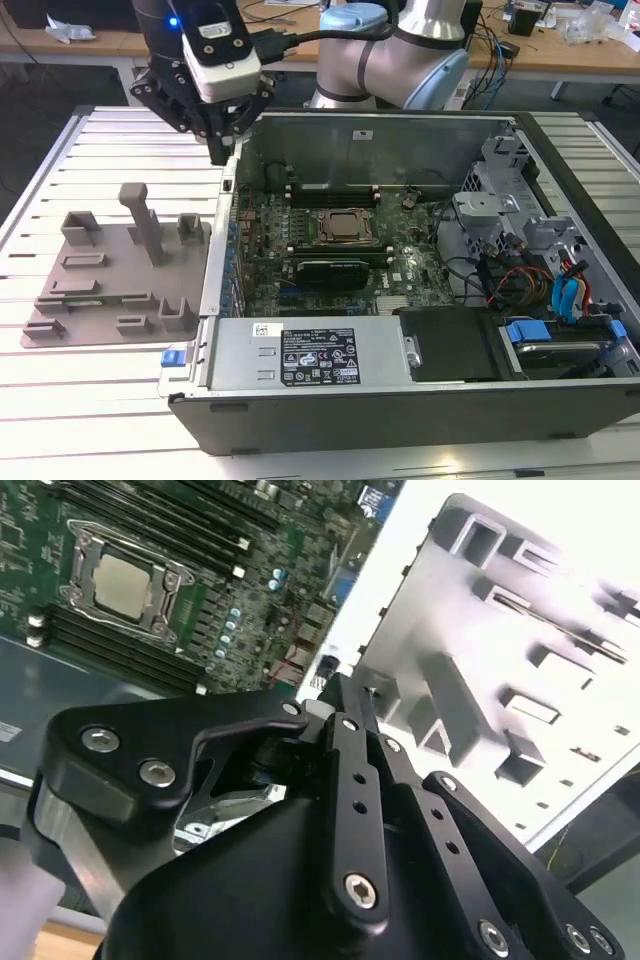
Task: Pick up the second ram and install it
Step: 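Reach for the second ram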
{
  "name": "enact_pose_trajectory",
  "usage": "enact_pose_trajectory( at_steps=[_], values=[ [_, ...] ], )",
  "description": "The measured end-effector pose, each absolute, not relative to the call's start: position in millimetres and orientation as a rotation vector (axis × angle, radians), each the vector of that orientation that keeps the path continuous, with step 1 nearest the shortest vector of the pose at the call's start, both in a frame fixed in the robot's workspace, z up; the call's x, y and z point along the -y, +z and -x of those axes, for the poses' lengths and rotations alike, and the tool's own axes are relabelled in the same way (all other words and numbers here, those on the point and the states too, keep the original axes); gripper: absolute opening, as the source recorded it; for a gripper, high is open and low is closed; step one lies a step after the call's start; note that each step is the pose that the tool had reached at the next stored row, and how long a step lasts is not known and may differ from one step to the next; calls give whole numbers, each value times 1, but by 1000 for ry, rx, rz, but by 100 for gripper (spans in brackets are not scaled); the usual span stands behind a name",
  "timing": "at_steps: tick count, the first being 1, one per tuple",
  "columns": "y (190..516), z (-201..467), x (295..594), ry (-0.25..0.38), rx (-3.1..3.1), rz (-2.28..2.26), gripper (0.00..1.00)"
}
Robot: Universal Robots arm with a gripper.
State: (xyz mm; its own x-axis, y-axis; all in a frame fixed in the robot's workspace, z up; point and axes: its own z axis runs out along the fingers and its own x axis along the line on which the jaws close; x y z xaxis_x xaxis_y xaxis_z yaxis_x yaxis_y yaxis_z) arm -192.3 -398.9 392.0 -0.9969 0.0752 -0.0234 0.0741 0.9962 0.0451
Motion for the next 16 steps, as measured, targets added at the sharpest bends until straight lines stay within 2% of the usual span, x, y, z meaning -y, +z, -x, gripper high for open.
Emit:
enact_pose_trajectory(
  at_steps=[16],
  values=[
    [381, 248, 399, 69, -3114, -116, 11]
  ],
)
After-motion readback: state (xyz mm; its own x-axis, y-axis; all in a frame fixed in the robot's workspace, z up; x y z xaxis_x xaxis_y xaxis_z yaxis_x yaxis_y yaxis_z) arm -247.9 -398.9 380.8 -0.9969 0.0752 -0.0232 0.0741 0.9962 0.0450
